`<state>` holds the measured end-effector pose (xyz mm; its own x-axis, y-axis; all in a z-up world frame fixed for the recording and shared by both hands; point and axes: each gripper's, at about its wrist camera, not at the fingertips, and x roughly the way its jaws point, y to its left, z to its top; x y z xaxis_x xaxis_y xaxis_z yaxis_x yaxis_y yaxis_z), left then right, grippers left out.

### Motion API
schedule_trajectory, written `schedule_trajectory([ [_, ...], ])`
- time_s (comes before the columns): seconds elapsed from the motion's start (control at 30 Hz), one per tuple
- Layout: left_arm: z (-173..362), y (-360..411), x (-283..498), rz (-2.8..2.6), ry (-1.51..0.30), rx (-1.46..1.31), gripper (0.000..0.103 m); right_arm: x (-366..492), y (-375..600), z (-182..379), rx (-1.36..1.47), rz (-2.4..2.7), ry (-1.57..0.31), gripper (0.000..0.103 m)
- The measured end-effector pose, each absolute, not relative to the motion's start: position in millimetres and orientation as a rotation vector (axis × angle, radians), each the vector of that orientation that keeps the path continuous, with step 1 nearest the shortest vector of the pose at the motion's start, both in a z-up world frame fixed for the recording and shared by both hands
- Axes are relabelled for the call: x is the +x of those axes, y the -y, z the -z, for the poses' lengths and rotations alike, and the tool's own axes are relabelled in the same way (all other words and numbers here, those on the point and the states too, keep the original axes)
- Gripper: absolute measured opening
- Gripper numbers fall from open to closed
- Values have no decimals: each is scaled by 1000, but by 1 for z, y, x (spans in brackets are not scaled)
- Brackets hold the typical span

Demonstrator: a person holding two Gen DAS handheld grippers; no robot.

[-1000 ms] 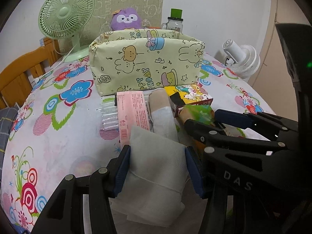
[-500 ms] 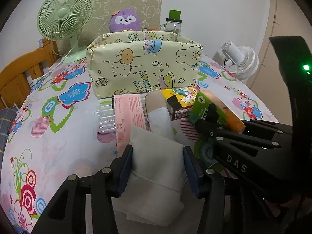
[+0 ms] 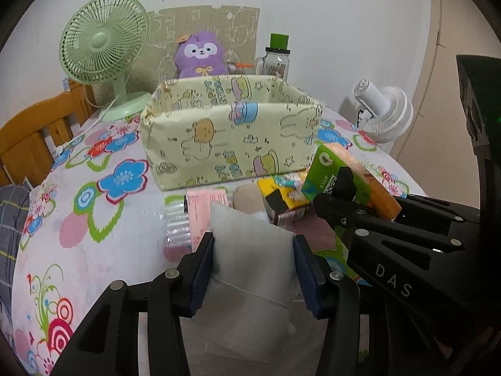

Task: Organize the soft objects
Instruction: 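Lift the green tissue pack with the right gripper while the left gripper lifts the white cloth, then carry the green pack and white cloth with both grippers over the yellow box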

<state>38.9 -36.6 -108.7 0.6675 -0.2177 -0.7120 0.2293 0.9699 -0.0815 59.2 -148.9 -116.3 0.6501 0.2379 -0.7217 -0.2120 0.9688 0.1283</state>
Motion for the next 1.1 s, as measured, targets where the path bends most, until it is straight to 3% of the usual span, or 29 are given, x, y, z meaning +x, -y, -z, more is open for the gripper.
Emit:
schedule_trajectory([
  [1.1, 39, 38, 71, 225, -653, 57, 51, 88, 147, 42, 21, -269, -663, 21],
])
